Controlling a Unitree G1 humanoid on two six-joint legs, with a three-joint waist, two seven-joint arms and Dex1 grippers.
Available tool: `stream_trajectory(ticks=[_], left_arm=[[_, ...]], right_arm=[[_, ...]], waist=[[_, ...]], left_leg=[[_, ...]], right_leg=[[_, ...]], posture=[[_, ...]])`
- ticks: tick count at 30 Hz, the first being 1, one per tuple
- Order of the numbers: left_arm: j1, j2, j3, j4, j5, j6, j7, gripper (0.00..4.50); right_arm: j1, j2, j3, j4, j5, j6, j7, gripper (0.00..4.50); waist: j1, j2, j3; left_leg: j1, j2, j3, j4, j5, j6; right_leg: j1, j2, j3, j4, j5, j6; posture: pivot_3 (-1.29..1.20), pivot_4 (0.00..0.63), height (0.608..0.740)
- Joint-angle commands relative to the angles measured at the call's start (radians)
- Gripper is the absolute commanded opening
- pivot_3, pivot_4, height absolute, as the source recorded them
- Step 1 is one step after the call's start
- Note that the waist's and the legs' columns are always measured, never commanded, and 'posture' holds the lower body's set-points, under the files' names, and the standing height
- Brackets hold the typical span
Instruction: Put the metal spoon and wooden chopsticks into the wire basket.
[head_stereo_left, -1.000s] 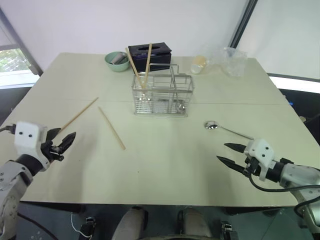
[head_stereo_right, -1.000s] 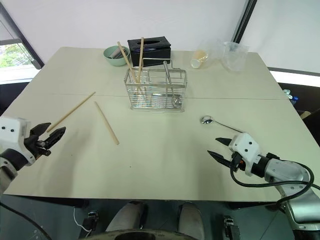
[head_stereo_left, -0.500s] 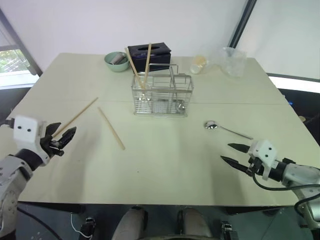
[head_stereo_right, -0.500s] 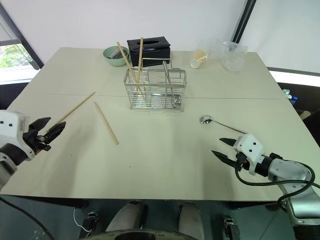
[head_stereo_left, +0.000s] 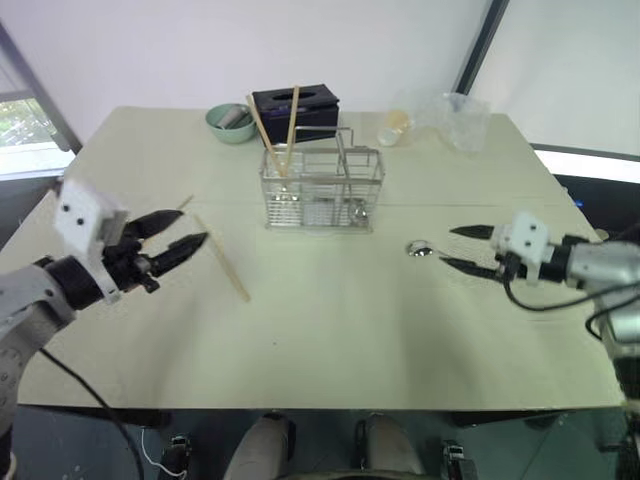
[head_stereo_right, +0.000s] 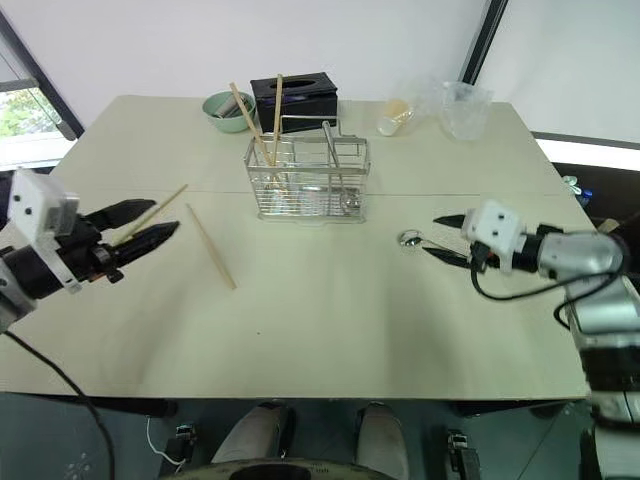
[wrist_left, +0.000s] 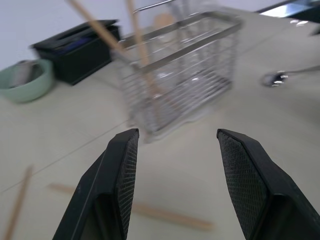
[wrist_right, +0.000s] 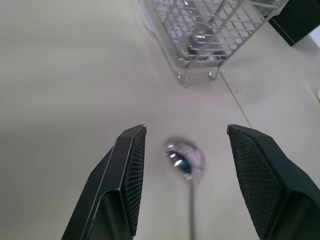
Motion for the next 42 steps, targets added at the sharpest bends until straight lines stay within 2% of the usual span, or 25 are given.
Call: stream_trajectory(ticks=[1, 8, 15, 25, 37, 40, 42], left_arm=[[-0.104, 0.061, -0.047, 0.025, -0.061, 0.006, -0.054, 2.61], [-0.336, 0.094, -0.151, 0.108, -0.146, 0.031, -0.082, 2.61], [-0.344, 0.103, -0.167, 0.095, -0.122, 0.016, -0.076, 2.61], [-0.338, 0.109, -0.148, 0.086, -0.127, 0.012, -0.048, 2.61], [-0.355, 0.107, -0.157, 0.076, -0.123, 0.0, -0.024, 2.61], [-0.362, 0.11, -0.157, 0.079, -0.122, -0.001, -0.021, 2.54], [-0.367, 0.112, -0.159, 0.082, -0.12, -0.003, -0.02, 2.54]], right_arm=[[-0.154, 0.01, 0.07, 0.14, -0.036, 0.061, 0.077, 2.66], [-0.402, 0.071, 0.186, 0.444, -0.11, 0.209, 0.187, 2.66], [-0.521, 0.089, 0.253, 0.709, -0.238, 0.103, 0.171, 2.66], [-0.563, 0.106, 0.269, 0.856, -0.319, 0.018, 0.175, 2.66], [-0.573, 0.185, 0.237, 0.923, -0.319, 0.078, 0.119, 2.66], [-0.584, 0.194, 0.226, 0.934, -0.314, 0.092, 0.11, 1.84], [-0.584, 0.193, 0.226, 0.935, -0.316, 0.084, 0.119, 0.9]], waist=[[0.001, 0.001, 0.0], [0.001, 0.002, 0.002], [-0.007, 0.003, 0.002], [-0.027, 0.003, 0.002], [-0.023, 0.002, 0.002], [-0.025, 0.002, 0.002], [-0.025, 0.002, 0.002]], left_leg=[[0.0, 0.0, 0.0, 0.0, 0.0, 0.0], [0.0, -0.003, -0.001, -0.002, 0.0, 0.0], [0.0, -0.004, -0.001, -0.002, 0.001, -0.001], [0.001, -0.004, -0.001, -0.002, 0.001, -0.002], [0.001, -0.004, -0.002, -0.001, 0.002, -0.004], [0.001, -0.005, -0.002, 0.0, 0.002, -0.004], [0.001, -0.005, -0.002, 0.0, 0.002, -0.004]], right_leg=[[0.0, 0.0, 0.0, 0.0, 0.0, 0.0], [-0.001, 0.0, 0.0, -0.002, 0.0, 0.0], [0.0, 0.0, 0.001, -0.002, 0.002, 0.002], [0.002, 0.0, 0.001, 0.0, 0.003, 0.003], [0.0, 0.001, 0.002, 0.008, 0.003, 0.002], [0.0, 0.0, 0.002, 0.008, 0.003, 0.002], [0.0, 0.0, 0.002, 0.008, 0.003, 0.002]], posture=[[0.0, 0.15, 0.643], [0.0, 0.15, 0.643], [0.0, 0.15, 0.643], [0.0, 0.15, 0.643], [0.0, 0.15, 0.643], [0.0, 0.15, 0.643], [0.0, 0.15, 0.643]])
